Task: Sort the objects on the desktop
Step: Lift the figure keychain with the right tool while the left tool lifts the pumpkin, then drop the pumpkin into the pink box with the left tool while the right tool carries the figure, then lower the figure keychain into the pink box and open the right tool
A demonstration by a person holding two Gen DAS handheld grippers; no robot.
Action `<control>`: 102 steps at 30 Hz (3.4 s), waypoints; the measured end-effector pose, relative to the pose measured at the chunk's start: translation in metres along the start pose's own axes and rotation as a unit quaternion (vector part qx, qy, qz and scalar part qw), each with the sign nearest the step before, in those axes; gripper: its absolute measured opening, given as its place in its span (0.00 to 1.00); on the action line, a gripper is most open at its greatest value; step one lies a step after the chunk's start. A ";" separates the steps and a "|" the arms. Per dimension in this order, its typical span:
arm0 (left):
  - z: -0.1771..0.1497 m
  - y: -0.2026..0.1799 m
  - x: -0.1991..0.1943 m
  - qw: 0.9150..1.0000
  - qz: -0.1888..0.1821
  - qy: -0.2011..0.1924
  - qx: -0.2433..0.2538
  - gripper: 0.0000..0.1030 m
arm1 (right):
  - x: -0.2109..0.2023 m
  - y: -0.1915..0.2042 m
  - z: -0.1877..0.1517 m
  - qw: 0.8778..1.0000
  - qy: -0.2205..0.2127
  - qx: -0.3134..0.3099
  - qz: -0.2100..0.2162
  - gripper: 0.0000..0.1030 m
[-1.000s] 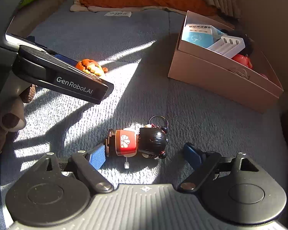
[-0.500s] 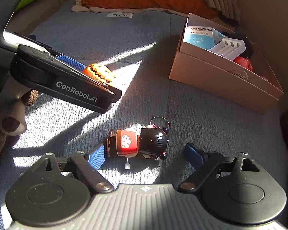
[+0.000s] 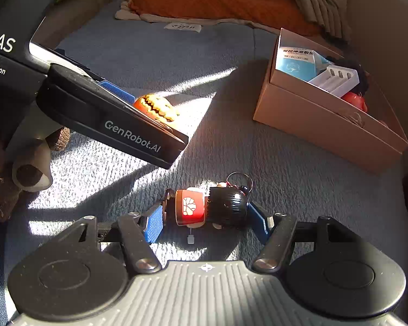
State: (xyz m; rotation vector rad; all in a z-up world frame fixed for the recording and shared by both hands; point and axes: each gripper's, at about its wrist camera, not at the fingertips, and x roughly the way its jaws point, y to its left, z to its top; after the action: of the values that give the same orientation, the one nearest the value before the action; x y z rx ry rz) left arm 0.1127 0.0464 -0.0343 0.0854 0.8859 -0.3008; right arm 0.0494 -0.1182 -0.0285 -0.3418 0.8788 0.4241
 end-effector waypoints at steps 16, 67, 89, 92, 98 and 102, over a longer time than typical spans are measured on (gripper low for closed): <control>-0.001 -0.009 0.004 0.999 0.030 -0.009 0.026 0.69 | -0.002 0.000 -0.002 1.000 0.003 -0.002 -0.002 0.63; 0.013 -0.018 -0.022 0.994 -0.041 -0.081 -0.065 0.94 | -0.013 -0.217 0.142 0.970 -0.046 0.236 -0.044 0.41; 0.011 -0.016 -0.010 0.995 -0.043 -0.058 -0.075 0.94 | 0.022 -0.228 0.158 0.970 -0.031 0.241 -0.001 0.20; 0.011 -0.015 -0.010 0.994 -0.043 -0.058 -0.078 0.94 | 0.022 -0.242 0.152 0.967 -0.024 0.254 -0.030 0.20; 0.011 -0.016 -0.010 0.995 -0.046 -0.056 -0.075 0.94 | 0.033 -0.252 0.130 0.961 -0.002 0.267 -0.065 0.20; 0.011 -0.015 -0.009 0.995 -0.042 -0.053 -0.076 0.94 | 0.025 -0.240 0.126 0.962 -0.042 0.264 -0.063 0.20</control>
State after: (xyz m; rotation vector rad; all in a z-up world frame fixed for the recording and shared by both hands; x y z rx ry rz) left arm 0.1112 0.0314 -0.0197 -0.1090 0.8054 -0.3126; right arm 0.2646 -0.2629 0.0538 0.1122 0.8475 0.0740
